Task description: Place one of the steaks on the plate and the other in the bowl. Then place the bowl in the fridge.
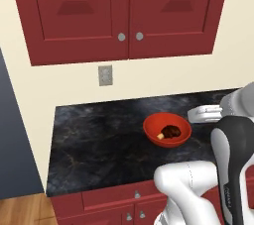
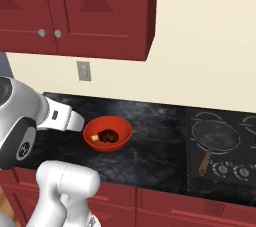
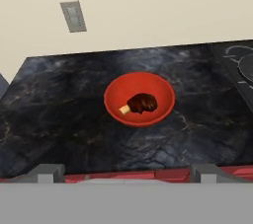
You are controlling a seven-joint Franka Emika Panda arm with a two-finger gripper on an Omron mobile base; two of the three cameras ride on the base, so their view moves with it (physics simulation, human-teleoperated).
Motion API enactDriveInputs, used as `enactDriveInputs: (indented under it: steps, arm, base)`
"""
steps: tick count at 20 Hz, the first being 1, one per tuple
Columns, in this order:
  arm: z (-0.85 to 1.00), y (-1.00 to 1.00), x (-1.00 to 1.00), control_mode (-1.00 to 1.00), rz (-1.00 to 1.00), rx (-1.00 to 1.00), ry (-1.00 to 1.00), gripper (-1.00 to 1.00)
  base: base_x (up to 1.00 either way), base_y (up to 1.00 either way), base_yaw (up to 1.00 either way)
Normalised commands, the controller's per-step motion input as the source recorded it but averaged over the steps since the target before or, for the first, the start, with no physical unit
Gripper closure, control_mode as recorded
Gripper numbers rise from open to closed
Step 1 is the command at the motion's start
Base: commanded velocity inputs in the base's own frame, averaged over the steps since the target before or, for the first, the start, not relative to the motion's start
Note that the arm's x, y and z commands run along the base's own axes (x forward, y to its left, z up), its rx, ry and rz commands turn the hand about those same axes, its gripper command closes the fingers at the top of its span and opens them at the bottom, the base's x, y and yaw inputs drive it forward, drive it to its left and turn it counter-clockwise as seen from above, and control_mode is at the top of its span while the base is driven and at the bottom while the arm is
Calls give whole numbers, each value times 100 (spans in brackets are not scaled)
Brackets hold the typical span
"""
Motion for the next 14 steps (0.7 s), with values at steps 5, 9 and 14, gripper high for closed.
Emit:
enactDriveInputs:
  steps: [5,9,14]
  arm:
    - [0,0,0,100,0,0,0,-100]
    - [-11,-20,2,-100,-4,4,14,-100]
    - [-19,-63,8,-100,-6,9,31,-100]
  base:
    - [0,1,-2]
    - [-1,-12,-4]
    - [0,0,0]
